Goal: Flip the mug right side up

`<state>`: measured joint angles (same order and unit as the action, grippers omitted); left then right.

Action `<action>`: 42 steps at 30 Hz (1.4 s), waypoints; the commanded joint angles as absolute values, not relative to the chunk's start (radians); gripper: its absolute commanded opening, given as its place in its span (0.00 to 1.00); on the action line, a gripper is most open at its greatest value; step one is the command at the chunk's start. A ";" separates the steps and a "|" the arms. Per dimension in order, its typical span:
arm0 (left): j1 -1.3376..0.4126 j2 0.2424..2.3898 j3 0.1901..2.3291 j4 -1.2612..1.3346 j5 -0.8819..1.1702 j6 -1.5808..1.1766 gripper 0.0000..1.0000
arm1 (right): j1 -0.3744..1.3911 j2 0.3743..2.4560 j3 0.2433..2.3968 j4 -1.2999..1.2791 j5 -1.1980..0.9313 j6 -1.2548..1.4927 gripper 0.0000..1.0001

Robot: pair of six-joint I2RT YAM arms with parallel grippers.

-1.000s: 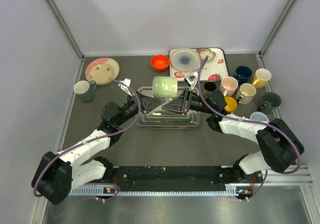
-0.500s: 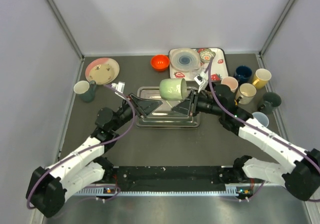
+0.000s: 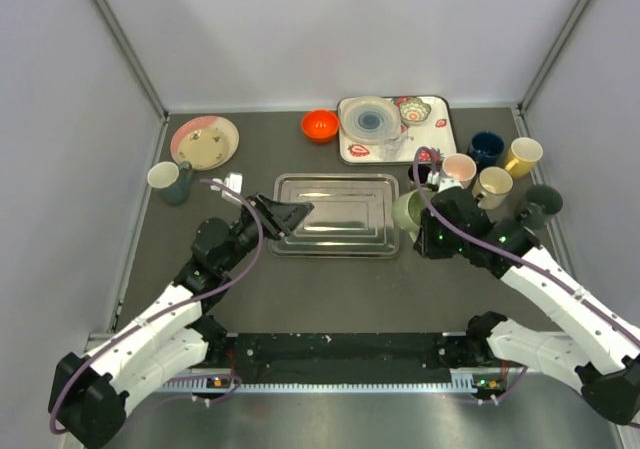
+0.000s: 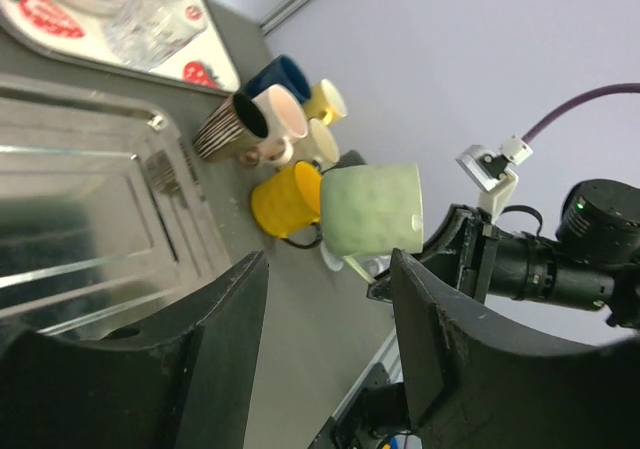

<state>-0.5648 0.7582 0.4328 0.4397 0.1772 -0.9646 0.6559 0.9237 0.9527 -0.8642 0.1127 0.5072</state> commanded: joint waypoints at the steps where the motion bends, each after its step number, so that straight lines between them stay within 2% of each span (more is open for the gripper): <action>1: -0.563 0.796 0.449 0.339 0.156 -0.933 0.57 | 0.653 0.940 0.904 -0.896 0.203 0.529 0.00; 17: -0.561 0.845 0.511 0.022 0.057 -0.873 0.55 | 0.640 1.141 0.739 -0.770 0.272 0.618 0.00; 26: -0.563 0.844 0.515 -0.032 0.028 -0.851 0.55 | 0.606 1.195 0.703 -0.713 0.247 0.615 0.00; 28: -0.563 0.844 0.517 -0.040 0.026 -0.847 0.56 | 0.607 1.187 0.706 -0.713 0.232 0.611 0.08; 29: -0.563 0.847 0.515 -0.041 0.026 -0.847 0.56 | 0.607 1.181 0.707 -0.713 0.226 0.609 0.21; 32: -0.563 0.848 0.520 -0.046 0.026 -0.844 0.56 | 0.607 1.149 0.712 -0.719 0.212 0.611 0.42; 35: -0.563 0.853 0.525 -0.051 0.028 -0.839 0.57 | 0.607 1.111 0.729 -0.745 0.203 0.612 0.52; 42: -0.563 0.844 0.531 -0.067 0.012 -0.827 0.58 | 0.658 1.026 0.875 -0.853 0.190 0.623 0.62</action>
<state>-0.5648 0.8497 0.4854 -0.0750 0.0349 -0.8551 0.6231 1.0927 0.7380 -0.8024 0.1925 0.6098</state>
